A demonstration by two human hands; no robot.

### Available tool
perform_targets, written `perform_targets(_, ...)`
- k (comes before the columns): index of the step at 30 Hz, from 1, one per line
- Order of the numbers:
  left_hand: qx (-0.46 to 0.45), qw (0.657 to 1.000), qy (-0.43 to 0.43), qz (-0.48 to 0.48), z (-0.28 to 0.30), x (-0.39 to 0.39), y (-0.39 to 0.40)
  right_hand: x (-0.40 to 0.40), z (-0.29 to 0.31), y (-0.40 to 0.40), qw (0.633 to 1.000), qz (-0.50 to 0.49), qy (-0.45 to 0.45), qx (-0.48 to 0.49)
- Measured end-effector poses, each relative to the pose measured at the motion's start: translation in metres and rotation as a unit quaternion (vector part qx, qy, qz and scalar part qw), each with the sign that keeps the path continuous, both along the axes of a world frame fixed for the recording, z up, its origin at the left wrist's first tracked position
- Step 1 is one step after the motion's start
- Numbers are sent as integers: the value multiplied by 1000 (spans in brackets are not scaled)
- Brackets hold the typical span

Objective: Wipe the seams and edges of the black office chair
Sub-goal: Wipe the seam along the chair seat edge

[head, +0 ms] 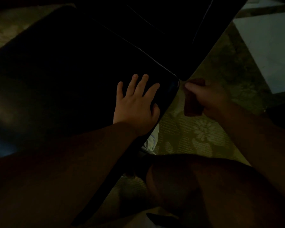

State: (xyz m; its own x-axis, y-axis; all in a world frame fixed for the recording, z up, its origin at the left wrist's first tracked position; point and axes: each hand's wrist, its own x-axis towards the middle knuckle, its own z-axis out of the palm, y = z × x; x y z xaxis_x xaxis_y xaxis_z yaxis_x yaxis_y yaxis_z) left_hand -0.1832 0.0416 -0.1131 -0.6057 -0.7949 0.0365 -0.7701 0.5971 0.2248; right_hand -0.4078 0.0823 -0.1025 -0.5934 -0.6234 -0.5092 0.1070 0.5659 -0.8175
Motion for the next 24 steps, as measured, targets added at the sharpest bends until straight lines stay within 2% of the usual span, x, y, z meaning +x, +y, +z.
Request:
perform_targets(3, 0, 1000, 1, -1, 0, -2, -1, 12, -2, -4, 998, 67, 18, -6)
perform_targets(5, 0, 1000, 2, -1, 0, -2, 0, 9, -6, -3, 997, 53, 28, 40)
perform_targets(7, -1, 1000, 0, 0, 0, -2, 0, 2, -4, -1, 993, 13, 75, 90)
perform_targets(9, -3, 1000, 0, -1, -1, 0, 0, 3, 0, -2, 995, -25, 86, 52)
perform_targets(12, -6, 1000, 1, 1, -1, -1, 0, 11, 0, -12, 999, 7, 36, -9)
perform_targets(15, -1, 1000, -2, -2, 0, -3, -1, 10, -5, -12, 999, 12, 23, 36)
perform_targets(17, 0, 1000, -2, 0, 0, -2, 0, 4, -4, -9, 996, -5, 60, 67)
perform_targets(21, -6, 1000, -2, 2, -1, -1, -1, 9, -1, -12, 998, -8, 59, -9)
perform_targets(24, -4, 1000, -6, 1, -1, -3, -2, 15, 2, -17, 997, 18, 74, 8)
